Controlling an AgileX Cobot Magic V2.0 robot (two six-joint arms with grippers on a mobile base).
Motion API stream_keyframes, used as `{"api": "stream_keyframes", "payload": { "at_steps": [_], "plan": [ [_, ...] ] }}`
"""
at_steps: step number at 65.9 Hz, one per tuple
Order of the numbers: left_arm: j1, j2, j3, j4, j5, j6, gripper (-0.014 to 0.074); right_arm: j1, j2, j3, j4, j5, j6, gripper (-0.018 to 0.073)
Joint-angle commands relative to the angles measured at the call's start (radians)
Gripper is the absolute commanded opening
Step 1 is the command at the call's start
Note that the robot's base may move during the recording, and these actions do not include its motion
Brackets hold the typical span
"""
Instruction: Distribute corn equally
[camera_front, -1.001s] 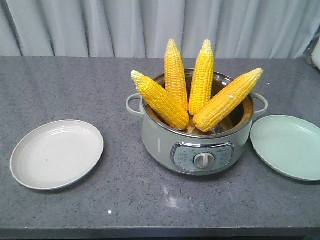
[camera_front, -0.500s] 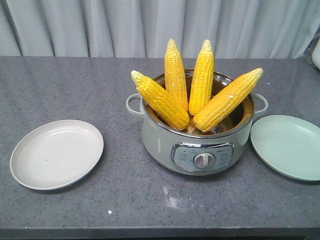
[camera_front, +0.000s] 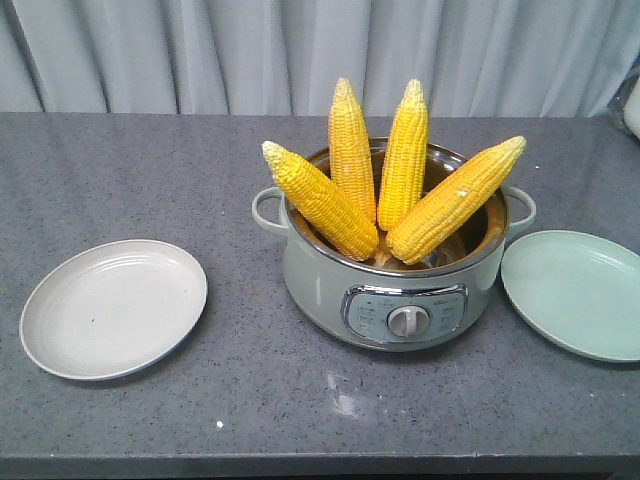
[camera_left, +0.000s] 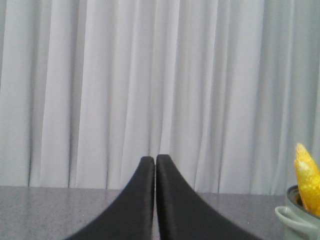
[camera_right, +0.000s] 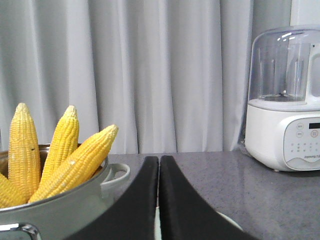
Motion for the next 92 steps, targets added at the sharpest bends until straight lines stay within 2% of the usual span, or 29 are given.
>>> {"api": "stream_keyframes", "payload": {
  "at_steps": [1, 11, 22, 29, 41, 58, 66, 70, 76, 85, 92],
  "plan": [
    [-0.005, 0.091, -0.139, -0.006, 0.02, -0.009, -0.0006, -0.005, 0.074, -0.156, -0.011, 0.055, -0.049, -0.0006],
    [-0.005, 0.268, -0.367, -0.006, 0.2, -0.009, -0.0006, -0.005, 0.22, -0.37, 0.001, 0.235, -0.13, -0.0006],
    [-0.005, 0.467, -0.571, -0.006, 0.44, -0.009, -0.0006, -0.005, 0.391, -0.537, 0.034, 0.389, -0.135, -0.0006],
    [-0.005, 0.568, -0.634, -0.006, 0.532, 0.015, -0.0006, -0.005, 0.481, -0.58, 0.034, 0.438, -0.135, -0.0006],
    [-0.005, 0.651, -0.632, -0.006, 0.556, 0.023, -0.0006, -0.005, 0.573, -0.574, 0.049, 0.488, -0.134, -0.0006],
    [-0.005, 0.661, -0.632, -0.005, 0.56, 0.023, -0.0003, -0.005, 0.614, -0.574, 0.049, 0.517, -0.135, -0.0005],
    [-0.005, 0.661, -0.632, 0.018, 0.57, 0.024, 0.0051, -0.005, 0.614, -0.574, 0.043, 0.534, -0.137, 0.0022],
    [-0.005, 0.661, -0.632, 0.029, 0.572, 0.024, 0.0115, -0.005, 0.614, -0.574, 0.042, 0.546, -0.153, 0.0067],
    [-0.005, 0.661, -0.632, 0.03, 0.578, 0.024, 0.0275, -0.005, 0.615, -0.574, 0.046, 0.56, -0.181, 0.0167],
    [-0.005, 0.661, -0.632, 0.028, 0.61, 0.024, 0.0503, -0.005, 0.615, -0.574, 0.051, 0.572, -0.183, 0.0426],
    [-0.005, 0.661, -0.632, 0.019, 0.664, 0.039, 0.0601, -0.005, 0.615, -0.574, 0.066, 0.579, -0.181, 0.0603]
  ]
}}
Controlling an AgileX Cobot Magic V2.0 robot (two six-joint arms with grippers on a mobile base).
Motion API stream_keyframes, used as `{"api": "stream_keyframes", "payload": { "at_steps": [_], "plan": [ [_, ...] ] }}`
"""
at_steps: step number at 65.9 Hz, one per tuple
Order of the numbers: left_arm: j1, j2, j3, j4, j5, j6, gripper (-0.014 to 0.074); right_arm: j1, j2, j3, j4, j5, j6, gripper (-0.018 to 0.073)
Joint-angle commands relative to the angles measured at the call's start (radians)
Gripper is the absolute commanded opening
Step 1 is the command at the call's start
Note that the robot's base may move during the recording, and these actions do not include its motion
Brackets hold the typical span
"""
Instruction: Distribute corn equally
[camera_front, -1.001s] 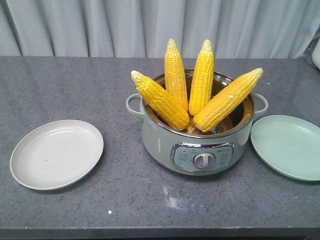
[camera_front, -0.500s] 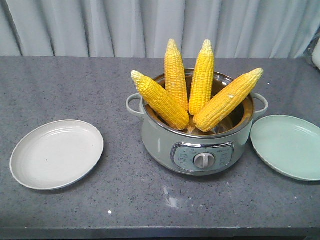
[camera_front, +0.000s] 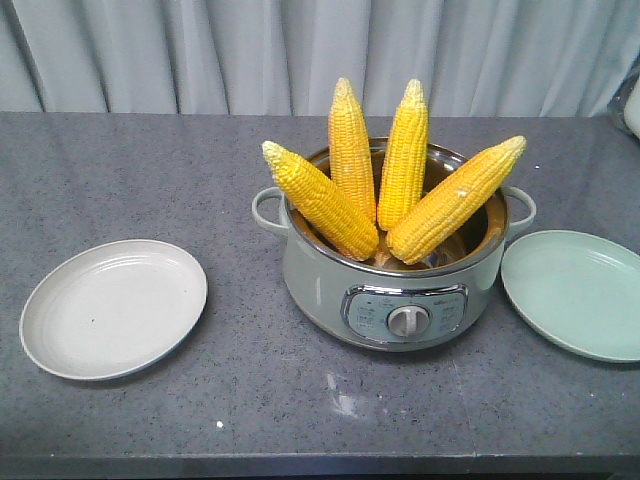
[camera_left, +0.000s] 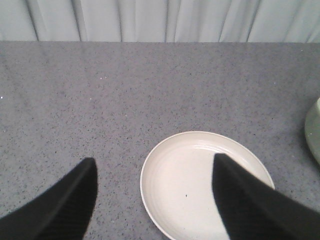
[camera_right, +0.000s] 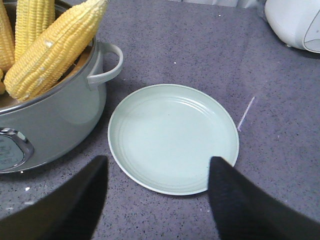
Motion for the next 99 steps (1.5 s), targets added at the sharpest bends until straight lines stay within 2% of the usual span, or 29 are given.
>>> {"api": "stream_keyframes", "payload": {
  "at_steps": [1, 5, 10, 22, 27, 31, 36, 51, 74, 90, 99],
  "plan": [
    [-0.005, 0.004, -0.033, -0.013, -0.016, 0.024, 0.0606, -0.005, 0.009, -0.029, 0.016, -0.054, -0.009, 0.0629],
    [-0.005, 0.004, -0.034, -0.069, 0.009, 0.097, 0.0617, -0.005, 0.009, -0.029, 0.037, -0.055, -0.008, 0.0687],
    [-0.005, 0.004, -0.036, -0.196, 0.032, 0.229, 0.0609, -0.005, 0.013, -0.03, 0.076, -0.065, -0.008, 0.0713],
    [-0.005, 0.004, -0.036, -0.55, 0.063, 0.557, 0.0585, -0.005, 0.085, -0.068, 0.196, -0.087, -0.066, 0.068],
    [-0.005, 0.004, -0.036, -0.661, 0.071, 0.659, 0.0585, -0.005, 0.139, -0.094, 0.278, -0.089, -0.134, 0.0657],
    [-0.005, 0.004, -0.036, -0.712, 0.073, 0.708, 0.0585, -0.005, 0.189, -0.113, 0.337, -0.096, -0.182, 0.0638],
    [-0.005, 0.004, -0.036, -0.741, 0.071, 0.73, 0.0585, -0.005, 0.258, -0.136, 0.405, -0.106, -0.234, 0.0617],
    [-0.005, 0.004, -0.036, -0.74, 0.071, 0.731, 0.0585, -0.005, 0.457, -0.234, 0.545, -0.157, -0.354, 0.0588],
    [-0.005, 0.004, -0.036, -0.74, 0.071, 0.732, 0.0585, -0.005, 0.729, -0.405, 0.598, -0.225, -0.41, 0.0588],
    [-0.005, 0.004, -0.036, -0.74, 0.072, 0.732, 0.0585, -0.005, 0.885, -0.522, 0.76, -0.22, -0.514, 0.0588],
    [-0.005, 0.004, -0.036, -0.74, 0.072, 0.732, 0.0585, -0.002, 0.958, -0.578, 0.834, -0.15, -0.563, 0.0588]
  ]
}}
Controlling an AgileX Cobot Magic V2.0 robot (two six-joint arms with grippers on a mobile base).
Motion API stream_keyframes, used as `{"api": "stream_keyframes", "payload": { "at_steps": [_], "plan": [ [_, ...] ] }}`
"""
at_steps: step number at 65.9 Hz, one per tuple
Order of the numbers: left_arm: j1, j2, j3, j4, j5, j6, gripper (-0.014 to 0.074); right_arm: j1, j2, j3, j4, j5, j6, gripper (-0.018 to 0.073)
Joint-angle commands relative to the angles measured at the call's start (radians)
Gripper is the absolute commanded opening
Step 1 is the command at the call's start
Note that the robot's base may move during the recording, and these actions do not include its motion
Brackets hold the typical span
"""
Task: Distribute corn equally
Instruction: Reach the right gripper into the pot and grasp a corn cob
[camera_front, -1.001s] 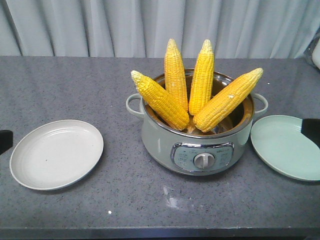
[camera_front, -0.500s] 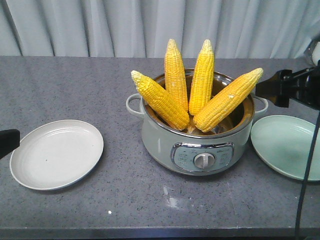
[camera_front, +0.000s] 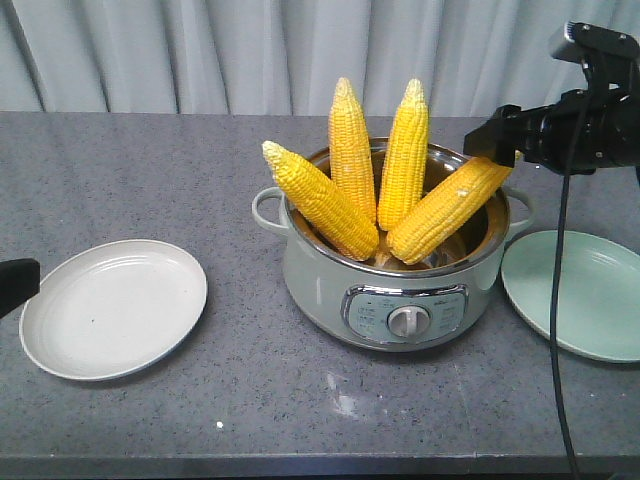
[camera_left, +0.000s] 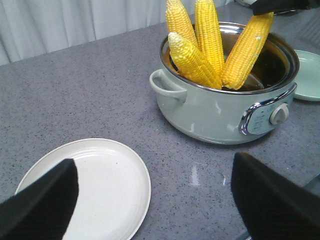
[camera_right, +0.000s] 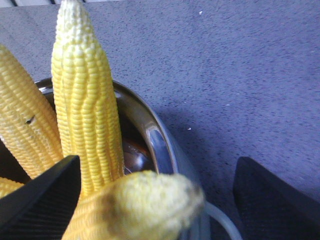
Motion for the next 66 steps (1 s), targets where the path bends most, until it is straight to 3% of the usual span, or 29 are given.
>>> {"api": "stream_keyframes", "payload": {
  "at_steps": [1, 11, 25, 38, 48, 66],
  "plan": [
    [-0.005, 0.004, -0.036, -0.045, -0.053, 0.004, 0.0585, -0.001, 0.001, -0.065, 0.085, 0.018, -0.054, 0.0588],
    [-0.005, 0.004, -0.036, -0.045, -0.049, 0.004, 0.0585, 0.045, 0.006, -0.085, 0.135, 0.038, -0.128, 0.0588],
    [-0.005, 0.004, -0.036, -0.042, -0.049, 0.004, 0.0585, 0.105, 0.014, -0.085, 0.131, 0.034, -0.127, 0.0588],
    [-0.005, 0.004, -0.036, -0.037, -0.045, 0.004, 0.0585, 0.106, 0.032, -0.085, 0.138, 0.076, -0.123, 0.0564],
    [-0.005, 0.004, -0.036, -0.036, -0.045, 0.004, 0.0585, 0.106, 0.043, -0.085, 0.14, 0.115, -0.123, 0.0467],
    [-0.005, 0.004, -0.036, -0.035, -0.045, 0.004, 0.0585, 0.106, 0.043, -0.085, 0.14, 0.138, -0.133, 0.0167]
  ]
}}
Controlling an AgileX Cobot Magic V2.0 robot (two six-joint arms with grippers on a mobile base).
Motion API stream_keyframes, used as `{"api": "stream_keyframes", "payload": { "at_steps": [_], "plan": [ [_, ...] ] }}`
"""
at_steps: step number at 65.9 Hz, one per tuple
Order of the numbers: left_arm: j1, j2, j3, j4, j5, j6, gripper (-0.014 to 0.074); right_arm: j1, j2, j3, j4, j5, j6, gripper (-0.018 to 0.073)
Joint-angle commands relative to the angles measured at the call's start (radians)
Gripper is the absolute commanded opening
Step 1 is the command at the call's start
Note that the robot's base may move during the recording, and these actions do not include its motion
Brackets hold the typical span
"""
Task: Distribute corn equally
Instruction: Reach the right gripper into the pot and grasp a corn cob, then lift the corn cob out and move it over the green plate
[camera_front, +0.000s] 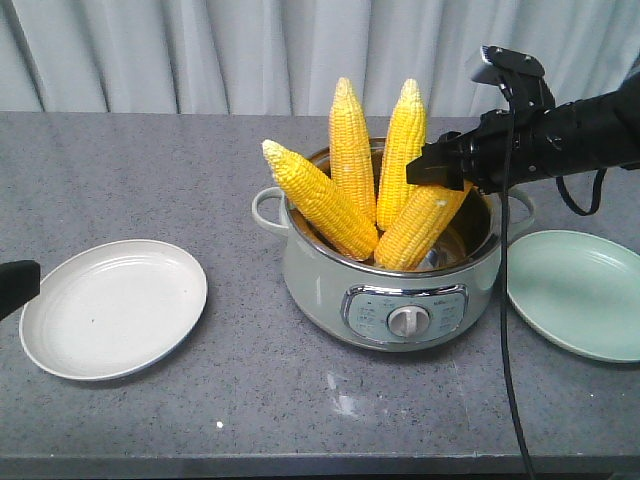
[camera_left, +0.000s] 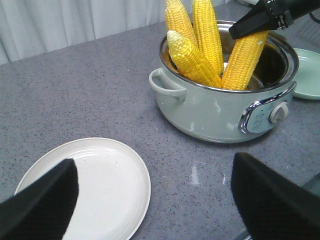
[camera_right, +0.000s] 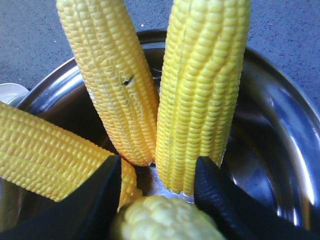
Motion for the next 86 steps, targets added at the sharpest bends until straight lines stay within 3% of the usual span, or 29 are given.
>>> {"api": "stream_keyframes", "payload": {
  "at_steps": [1, 31, 47, 58, 80, 86],
  "plan": [
    [-0.005, 0.004, -0.036, -0.035, -0.048, 0.001, 0.0585, -0.001, -0.04, -0.033, 0.038, -0.004, -0.021, 0.0158],
    [-0.005, 0.004, -0.036, -0.035, -0.044, 0.001, 0.0585, -0.004, -0.205, -0.033, 0.01, -0.053, -0.031, 0.0148],
    [-0.005, 0.004, -0.036, -0.035, -0.041, 0.001, 0.0585, -0.004, -0.341, -0.033, -0.112, -0.061, 0.037, 0.0154],
    [-0.005, 0.004, -0.036, -0.035, -0.041, 0.001, 0.0585, -0.004, -0.44, -0.033, -0.28, -0.059, 0.177, 0.0158],
    [-0.005, 0.004, -0.036, -0.035, -0.041, 0.001, 0.0585, -0.004, -0.531, -0.033, -0.898, 0.054, 0.655, 0.0172],
    [-0.005, 0.004, -0.036, -0.035, -0.041, 0.001, 0.0585, -0.004, -0.52, -0.033, -1.012, 0.104, 0.747, 0.0175]
  ]
}}
